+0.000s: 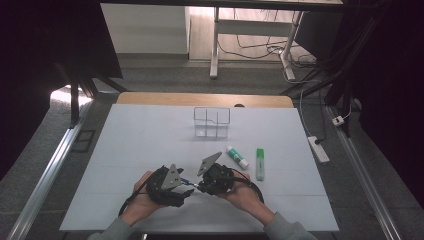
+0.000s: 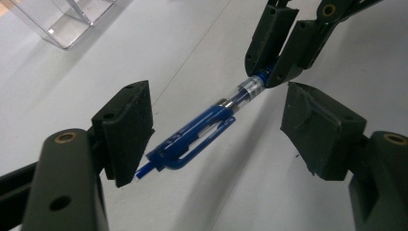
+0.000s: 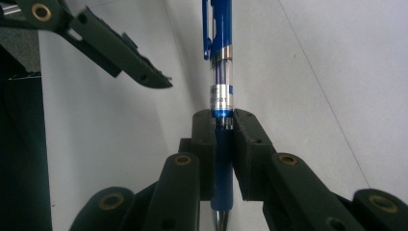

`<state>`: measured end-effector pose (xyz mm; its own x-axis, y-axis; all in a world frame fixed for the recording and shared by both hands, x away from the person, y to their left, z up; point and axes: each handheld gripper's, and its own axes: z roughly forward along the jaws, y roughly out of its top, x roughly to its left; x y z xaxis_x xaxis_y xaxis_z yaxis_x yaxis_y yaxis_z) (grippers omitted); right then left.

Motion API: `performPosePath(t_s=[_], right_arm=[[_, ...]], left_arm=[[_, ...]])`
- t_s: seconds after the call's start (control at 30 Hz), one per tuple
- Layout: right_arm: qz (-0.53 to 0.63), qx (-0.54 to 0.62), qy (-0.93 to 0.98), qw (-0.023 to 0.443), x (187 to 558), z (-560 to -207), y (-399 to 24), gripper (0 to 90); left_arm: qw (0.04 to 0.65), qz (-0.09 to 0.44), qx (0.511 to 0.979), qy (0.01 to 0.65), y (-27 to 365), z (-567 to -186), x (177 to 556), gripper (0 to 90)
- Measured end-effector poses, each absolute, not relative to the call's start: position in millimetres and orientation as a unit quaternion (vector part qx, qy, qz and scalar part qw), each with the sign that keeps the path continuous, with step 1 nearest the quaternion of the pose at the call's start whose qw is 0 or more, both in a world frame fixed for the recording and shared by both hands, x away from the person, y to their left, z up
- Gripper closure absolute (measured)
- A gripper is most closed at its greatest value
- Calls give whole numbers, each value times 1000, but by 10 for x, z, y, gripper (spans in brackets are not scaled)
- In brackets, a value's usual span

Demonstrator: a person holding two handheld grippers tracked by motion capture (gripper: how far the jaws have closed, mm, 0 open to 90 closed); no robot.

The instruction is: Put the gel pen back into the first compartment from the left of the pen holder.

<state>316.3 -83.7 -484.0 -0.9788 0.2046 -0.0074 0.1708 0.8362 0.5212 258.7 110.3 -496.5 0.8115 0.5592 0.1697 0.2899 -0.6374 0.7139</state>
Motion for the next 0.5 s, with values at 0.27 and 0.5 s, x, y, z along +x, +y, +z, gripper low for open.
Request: performPosePath(t_s=[0.27,0.5], right_arm=[[272,100,956,32,3150,-4820,-836,792],[272,97,957,33,3142,-4823,-827,792]], left_arm=[[349,188,888,233,1050,-4971,2591,280],[350,184,890,226,1019,-4973,2593,314]])
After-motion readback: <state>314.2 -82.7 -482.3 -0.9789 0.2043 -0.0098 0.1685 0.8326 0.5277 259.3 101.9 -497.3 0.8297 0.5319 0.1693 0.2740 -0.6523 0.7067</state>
